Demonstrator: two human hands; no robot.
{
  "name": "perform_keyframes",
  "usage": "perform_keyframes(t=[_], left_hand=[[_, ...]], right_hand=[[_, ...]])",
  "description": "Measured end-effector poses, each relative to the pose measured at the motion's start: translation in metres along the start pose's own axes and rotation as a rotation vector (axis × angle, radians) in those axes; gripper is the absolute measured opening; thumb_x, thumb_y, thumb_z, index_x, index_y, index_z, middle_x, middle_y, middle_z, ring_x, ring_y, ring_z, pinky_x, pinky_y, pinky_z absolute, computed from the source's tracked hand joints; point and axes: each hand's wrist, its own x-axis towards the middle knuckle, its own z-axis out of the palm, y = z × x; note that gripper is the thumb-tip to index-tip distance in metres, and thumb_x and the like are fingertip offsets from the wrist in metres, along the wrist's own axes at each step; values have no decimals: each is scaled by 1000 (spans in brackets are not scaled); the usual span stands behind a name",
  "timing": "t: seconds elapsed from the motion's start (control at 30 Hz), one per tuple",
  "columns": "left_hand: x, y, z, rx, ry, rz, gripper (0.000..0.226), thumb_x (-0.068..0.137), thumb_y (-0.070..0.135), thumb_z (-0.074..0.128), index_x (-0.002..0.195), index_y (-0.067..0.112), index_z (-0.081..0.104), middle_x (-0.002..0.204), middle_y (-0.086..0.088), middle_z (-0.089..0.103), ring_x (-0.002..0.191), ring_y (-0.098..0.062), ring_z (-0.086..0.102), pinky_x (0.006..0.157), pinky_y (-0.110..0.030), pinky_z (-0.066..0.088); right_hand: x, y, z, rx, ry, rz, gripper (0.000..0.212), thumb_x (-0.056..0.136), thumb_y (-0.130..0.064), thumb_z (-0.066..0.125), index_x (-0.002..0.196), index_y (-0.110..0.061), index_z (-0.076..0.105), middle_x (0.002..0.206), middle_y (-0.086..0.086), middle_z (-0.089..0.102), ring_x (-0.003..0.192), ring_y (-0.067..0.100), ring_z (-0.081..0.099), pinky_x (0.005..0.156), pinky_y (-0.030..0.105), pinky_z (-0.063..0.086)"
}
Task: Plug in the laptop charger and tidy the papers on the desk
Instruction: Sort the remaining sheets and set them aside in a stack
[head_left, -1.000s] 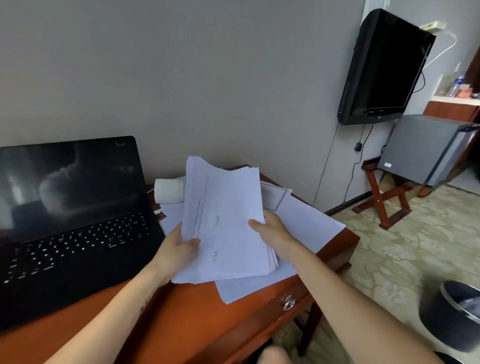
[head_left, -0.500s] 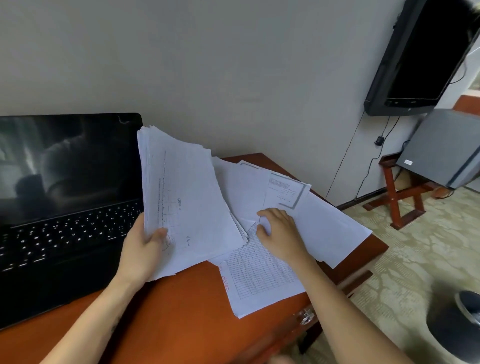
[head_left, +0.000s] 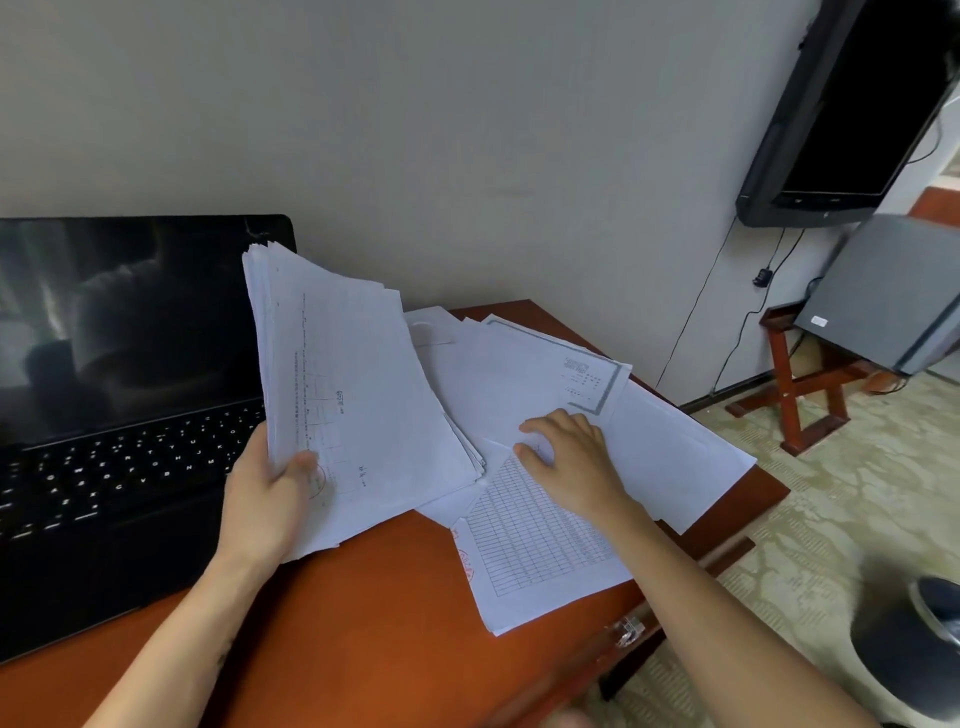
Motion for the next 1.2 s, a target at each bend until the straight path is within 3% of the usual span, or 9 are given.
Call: perform_keyframes(t=[0.07,0.23,0.33,0.43,0.53,0.77,0.9,1.03,1.2], left_hand=[[1,0,-2,-4,-1,4,41,104,6,54,125,41,57,118,15,67,109,-7,63,90,-36,50],[0,6,-12,-28,17,13,42,104,5,54,126,41,56,119,17,67,112,-9,63,96,-38,50],[-6,8,-21,-46,32,9,45,104,5,54,115,48,58,119,16,67,114,-13,64,99,-39,50],[-14,8,-33,-50,46,12,45,104,5,54,118,48,58,121,13,68,114,-12,64,97,-37,50],[-23,8,-44,-37,75,11,40,104,5,53,122,41,57,117,16,67,110,-5,63,86,-28,49],[-33,4,-63,-52,140,-1,38,105,5,53,128,35,55,115,19,65,106,-1,61,86,-26,47],[-31,1,-64,-47,139,-29,39,105,6,54,131,35,55,115,20,64,109,-10,62,94,-34,46],[-30,-2,-66,-28,131,-47,41,105,7,54,138,32,55,117,17,65,112,-13,62,92,-31,47],[-30,-3,-66,-23,130,-52,43,105,7,54,142,30,54,121,15,64,116,-15,61,95,-32,46]], right_hand=[[-2,0,1,-31,60,-19,31,95,-49,57,120,-30,63,118,-12,57,115,13,47,103,33,36],[-4,-6,-3,-80,78,-181,27,95,-37,57,119,-25,63,122,-8,55,116,15,45,103,35,37],[-4,-14,-12,-101,-13,-372,34,98,-41,56,126,-23,63,128,-8,58,120,14,50,103,25,34],[-4,-26,-24,-12,-217,-326,56,96,-52,61,145,-26,52,147,-10,49,134,7,43,107,18,30],[1,-36,-32,-70,-292,-385,66,94,-57,60,151,-28,45,154,-11,44,139,5,40,108,16,27],[18,-46,-41,-417,-374,-579,64,104,-53,43,156,-16,35,153,2,49,134,22,52,104,38,46],[19,-44,-46,-443,-396,-607,68,103,-58,36,158,-18,29,148,2,54,127,21,58,101,36,50],[28,-43,-43,-565,-373,-760,63,106,-55,33,155,-15,30,121,4,69,99,19,68,83,30,53],[31,-48,-35,-662,-351,-830,61,109,-46,26,158,-10,25,137,8,61,112,24,65,89,35,54]])
